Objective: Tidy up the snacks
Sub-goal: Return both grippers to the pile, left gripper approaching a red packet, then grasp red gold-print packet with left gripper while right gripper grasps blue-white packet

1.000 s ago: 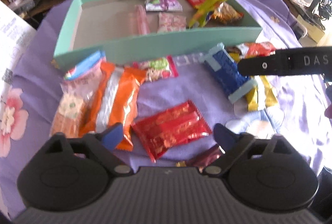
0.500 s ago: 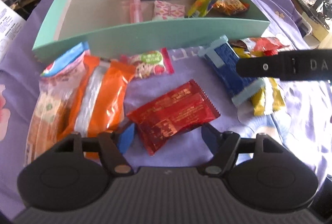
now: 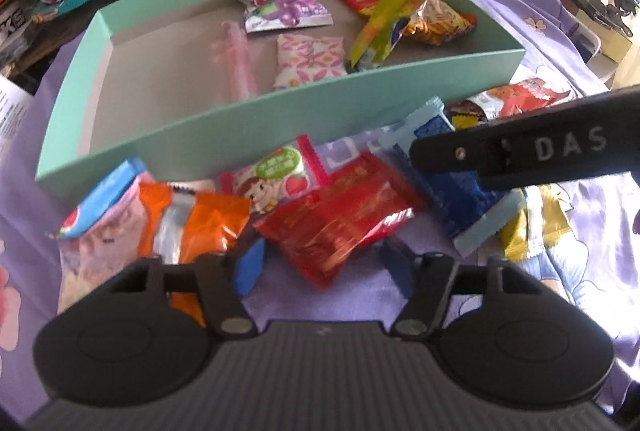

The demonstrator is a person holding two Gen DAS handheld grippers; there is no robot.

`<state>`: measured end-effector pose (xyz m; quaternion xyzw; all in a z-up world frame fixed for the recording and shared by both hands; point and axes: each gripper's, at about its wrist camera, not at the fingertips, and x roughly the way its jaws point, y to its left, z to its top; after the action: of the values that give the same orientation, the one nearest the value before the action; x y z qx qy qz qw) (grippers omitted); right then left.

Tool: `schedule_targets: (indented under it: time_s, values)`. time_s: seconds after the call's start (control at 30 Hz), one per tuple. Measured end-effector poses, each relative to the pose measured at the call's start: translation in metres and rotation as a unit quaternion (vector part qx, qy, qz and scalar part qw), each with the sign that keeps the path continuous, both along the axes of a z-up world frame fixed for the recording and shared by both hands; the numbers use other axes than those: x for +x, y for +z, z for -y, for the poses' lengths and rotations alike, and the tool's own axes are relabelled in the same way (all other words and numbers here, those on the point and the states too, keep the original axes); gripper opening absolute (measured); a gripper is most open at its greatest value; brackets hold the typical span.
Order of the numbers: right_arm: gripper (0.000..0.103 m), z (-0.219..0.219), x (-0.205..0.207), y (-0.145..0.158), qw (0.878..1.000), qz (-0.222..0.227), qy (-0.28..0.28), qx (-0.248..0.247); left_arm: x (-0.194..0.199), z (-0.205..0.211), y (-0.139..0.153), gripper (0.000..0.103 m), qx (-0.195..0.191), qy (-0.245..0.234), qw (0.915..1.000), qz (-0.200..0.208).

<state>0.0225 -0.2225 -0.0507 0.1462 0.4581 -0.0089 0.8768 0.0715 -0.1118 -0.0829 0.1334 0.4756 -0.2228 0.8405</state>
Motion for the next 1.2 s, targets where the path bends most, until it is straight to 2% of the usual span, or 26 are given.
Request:
schedule_targets:
  time_s: [0.03,0.1,0.17,0.23,0.33,0.4,0.47,0.53,0.57,0.6,0.8,0.93,0.97,1.0,1.07,1.2]
  values:
    - [0.051,0.000,0.001,-0.001,1.000,-0.004,-0.001,0.006,0.001,-0.001,0.001,0.048,0.000,0.001,1.0000,0.001]
    - [0.051,-0.001,0.001,-0.004,1.000,-0.007,-0.004,0.011,0.004,-0.007,0.002,0.030,-0.003,0.007,1.0000,-0.003]
    - [0.051,-0.001,0.002,-0.008,1.000,-0.016,-0.007,0.017,0.011,-0.018,0.003,0.020,-0.019,0.024,0.9993,-0.020]
    - [0.051,-0.002,0.004,-0.014,0.999,-0.027,-0.009,0.022,0.018,-0.028,0.003,0.020,-0.038,0.038,0.9978,-0.039]
    - [0.052,-0.004,0.007,-0.017,0.999,-0.025,-0.017,0.024,0.019,-0.033,0.003,0.020,-0.045,0.043,0.9971,-0.044]
    - [0.059,-0.007,0.009,-0.017,0.999,-0.021,-0.021,0.024,0.017,-0.031,0.003,0.022,-0.041,0.039,0.9977,-0.038]
    - [0.059,-0.013,0.011,-0.017,1.000,-0.020,-0.017,0.011,0.016,-0.030,0.003,0.026,-0.041,0.037,0.9978,-0.036]
    - [0.054,-0.022,0.011,-0.018,1.000,-0.015,-0.009,-0.016,0.017,-0.029,0.002,0.029,-0.044,0.038,0.9977,-0.036]
    - [0.046,-0.024,0.011,-0.018,0.999,-0.016,-0.005,-0.030,0.016,-0.028,0.002,0.031,-0.044,0.037,0.9978,-0.035]
    - [0.045,-0.025,0.009,-0.017,0.999,-0.015,-0.001,-0.033,0.015,-0.027,0.002,0.035,-0.043,0.035,0.9980,-0.032]
    - [0.045,-0.010,-0.013,-0.016,1.000,-0.023,-0.015,0.003,0.009,-0.016,0.006,0.057,-0.035,0.012,0.9993,-0.006]
    - [0.045,-0.001,-0.028,-0.016,0.999,-0.023,-0.017,0.016,0.012,-0.002,0.006,0.060,-0.023,-0.008,0.9997,0.010]
    - [0.045,0.000,-0.029,-0.016,0.999,-0.022,-0.018,0.018,0.013,0.002,0.005,0.056,-0.021,-0.012,0.9996,0.012]
    - [0.045,0.001,-0.030,-0.016,0.999,-0.022,-0.020,0.019,0.013,0.004,0.005,0.033,-0.023,-0.016,0.9996,0.011]
    - [0.045,0.003,-0.035,-0.015,0.999,-0.021,-0.024,0.024,0.014,0.008,0.002,0.004,-0.025,-0.018,0.9994,-0.014]
    - [0.045,0.011,-0.046,-0.014,0.999,-0.020,-0.034,0.033,0.002,0.008,0.007,0.005,-0.031,-0.030,0.9989,-0.016]
